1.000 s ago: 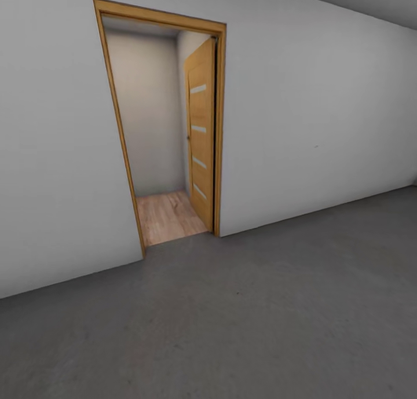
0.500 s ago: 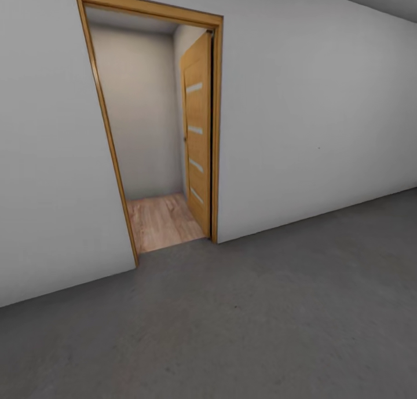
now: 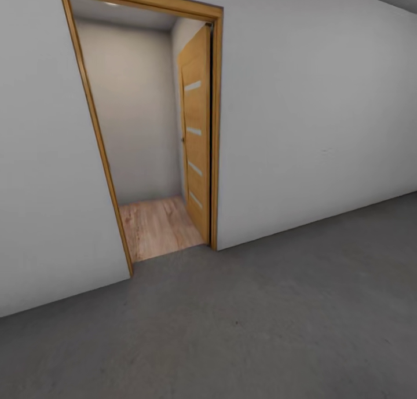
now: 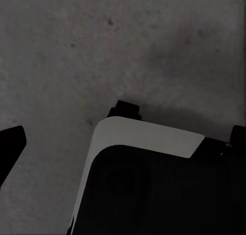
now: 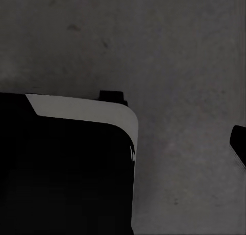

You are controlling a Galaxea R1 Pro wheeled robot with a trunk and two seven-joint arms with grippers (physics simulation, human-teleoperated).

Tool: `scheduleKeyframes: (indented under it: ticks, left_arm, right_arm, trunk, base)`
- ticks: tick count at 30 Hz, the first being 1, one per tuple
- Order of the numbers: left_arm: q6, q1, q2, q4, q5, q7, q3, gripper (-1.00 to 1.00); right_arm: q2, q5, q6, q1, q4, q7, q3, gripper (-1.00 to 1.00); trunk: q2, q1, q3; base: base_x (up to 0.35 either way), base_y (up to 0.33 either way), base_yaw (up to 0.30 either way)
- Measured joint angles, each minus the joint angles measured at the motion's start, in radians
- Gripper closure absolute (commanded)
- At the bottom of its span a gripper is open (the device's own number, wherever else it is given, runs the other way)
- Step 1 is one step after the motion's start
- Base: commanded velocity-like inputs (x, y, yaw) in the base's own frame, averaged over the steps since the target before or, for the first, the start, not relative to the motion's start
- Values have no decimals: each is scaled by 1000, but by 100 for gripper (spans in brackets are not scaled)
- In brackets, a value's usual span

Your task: Move the two storage containers from the living room to the garage. In the garage, place one container on the floor and stack the other container on top of it (either order is fine).

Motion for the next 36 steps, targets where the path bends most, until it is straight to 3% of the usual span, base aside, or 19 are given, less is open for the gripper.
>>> scheduleKeyframes:
  ticks: [36]
  left_arm:
    - [-12, 0, 0, 0, -1, 0, -2, -100]
  right_arm:
    - [0, 1, -2, 0, 0, 3, -5, -100]
  trunk:
    - [0, 0, 0]
  base:
    - [323, 0, 0]
